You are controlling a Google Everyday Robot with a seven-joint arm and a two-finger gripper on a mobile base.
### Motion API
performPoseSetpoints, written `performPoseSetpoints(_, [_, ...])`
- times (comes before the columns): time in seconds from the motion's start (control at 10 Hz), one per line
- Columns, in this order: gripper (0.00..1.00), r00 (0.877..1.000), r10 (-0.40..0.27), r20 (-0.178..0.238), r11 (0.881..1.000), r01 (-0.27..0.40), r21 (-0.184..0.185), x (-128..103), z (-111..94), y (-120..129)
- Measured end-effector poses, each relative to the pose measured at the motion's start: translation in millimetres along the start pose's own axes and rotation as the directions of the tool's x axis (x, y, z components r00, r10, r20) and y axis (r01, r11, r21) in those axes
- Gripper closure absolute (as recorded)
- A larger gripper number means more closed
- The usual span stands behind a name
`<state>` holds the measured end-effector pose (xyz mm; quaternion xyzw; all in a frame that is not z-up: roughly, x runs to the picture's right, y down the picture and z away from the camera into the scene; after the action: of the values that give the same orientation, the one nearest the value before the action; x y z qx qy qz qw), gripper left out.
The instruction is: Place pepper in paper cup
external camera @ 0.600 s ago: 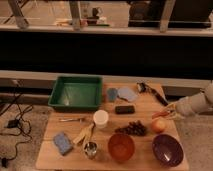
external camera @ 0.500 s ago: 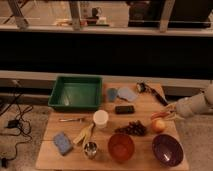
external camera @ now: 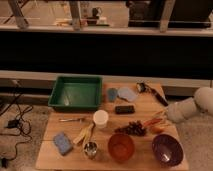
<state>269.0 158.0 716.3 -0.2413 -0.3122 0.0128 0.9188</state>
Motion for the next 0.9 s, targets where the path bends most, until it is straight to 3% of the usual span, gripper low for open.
performPoseSetpoints(0.6, [1.00, 1.000, -0.003, 0.002, 1.000, 0.003, -0.001, -1, 1, 0])
performPoseSetpoints(0.9, [1.00, 0.997, -0.061, 0.053, 0.998, 0.061, -0.007, -31, 5, 6])
